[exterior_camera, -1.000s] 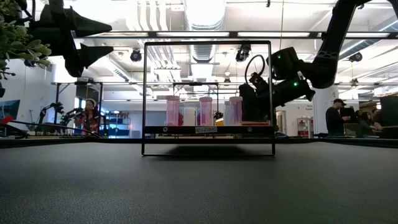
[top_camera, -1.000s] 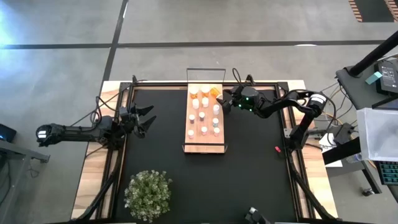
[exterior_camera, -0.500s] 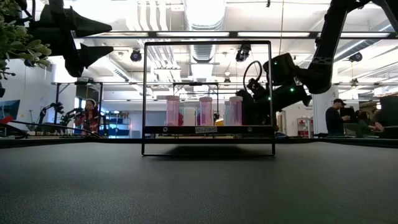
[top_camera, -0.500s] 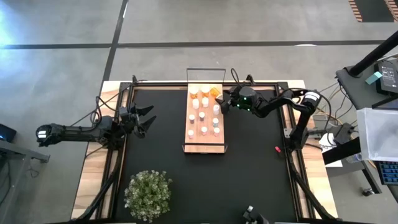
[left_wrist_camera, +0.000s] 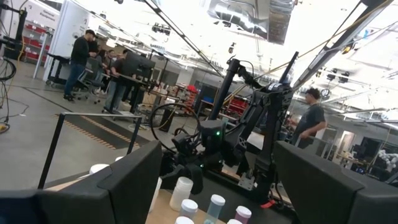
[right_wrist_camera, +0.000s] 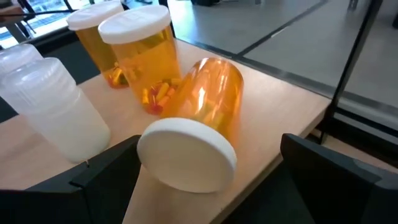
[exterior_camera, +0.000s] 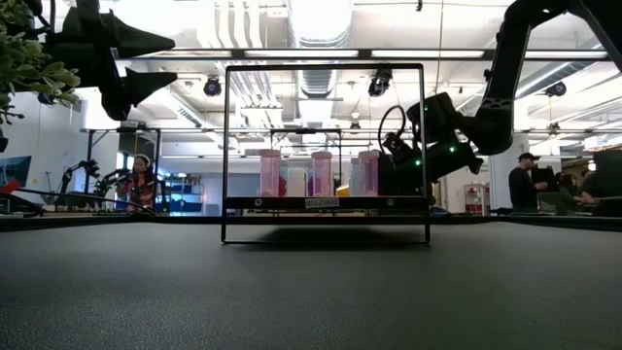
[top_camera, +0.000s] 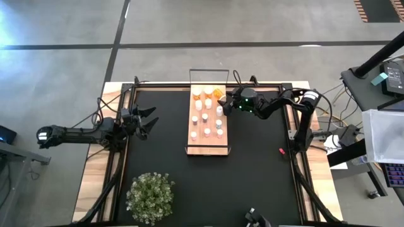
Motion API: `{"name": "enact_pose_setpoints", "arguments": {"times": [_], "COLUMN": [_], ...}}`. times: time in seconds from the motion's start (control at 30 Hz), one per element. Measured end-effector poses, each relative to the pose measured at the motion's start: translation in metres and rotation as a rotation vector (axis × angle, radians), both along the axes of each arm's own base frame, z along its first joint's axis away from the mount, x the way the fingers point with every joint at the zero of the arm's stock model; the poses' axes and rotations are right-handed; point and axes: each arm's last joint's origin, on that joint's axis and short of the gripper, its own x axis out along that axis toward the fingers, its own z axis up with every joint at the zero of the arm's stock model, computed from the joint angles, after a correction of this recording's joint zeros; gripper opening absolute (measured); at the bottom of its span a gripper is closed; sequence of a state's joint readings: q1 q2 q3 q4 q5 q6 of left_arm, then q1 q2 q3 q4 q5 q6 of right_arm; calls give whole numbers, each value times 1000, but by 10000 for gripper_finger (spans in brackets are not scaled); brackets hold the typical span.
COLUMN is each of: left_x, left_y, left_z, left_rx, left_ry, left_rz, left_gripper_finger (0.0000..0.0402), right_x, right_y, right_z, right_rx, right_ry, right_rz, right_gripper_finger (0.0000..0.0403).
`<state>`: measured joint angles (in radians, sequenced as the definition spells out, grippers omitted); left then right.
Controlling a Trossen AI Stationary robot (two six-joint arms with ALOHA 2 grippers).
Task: Pick and place medicine bottles onto shelf by color
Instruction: Adjust the orange pill bottle on the shelf
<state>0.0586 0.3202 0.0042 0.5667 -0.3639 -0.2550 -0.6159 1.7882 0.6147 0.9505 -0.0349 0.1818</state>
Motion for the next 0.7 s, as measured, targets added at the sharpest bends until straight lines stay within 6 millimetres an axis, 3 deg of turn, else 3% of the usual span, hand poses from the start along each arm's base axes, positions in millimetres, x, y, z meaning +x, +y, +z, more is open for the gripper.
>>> {"name": "enact_pose_setpoints", "arguments": {"times": [0.23,0.7], "left_x": [0,0], "left_y": [0,0], "left_z": [0,0], "left_rx": [0,0], "left_ry": [0,0], "left_rz": [0,0], "left_gripper_finger": [295,295], "right_x": [0,0], "right_y": [0,0], "right_z": [0,0], "right_rx": [-20,-23], "right_ry": [9,12], "right_rz": [7,3], "right_gripper_finger": [360,296]}}
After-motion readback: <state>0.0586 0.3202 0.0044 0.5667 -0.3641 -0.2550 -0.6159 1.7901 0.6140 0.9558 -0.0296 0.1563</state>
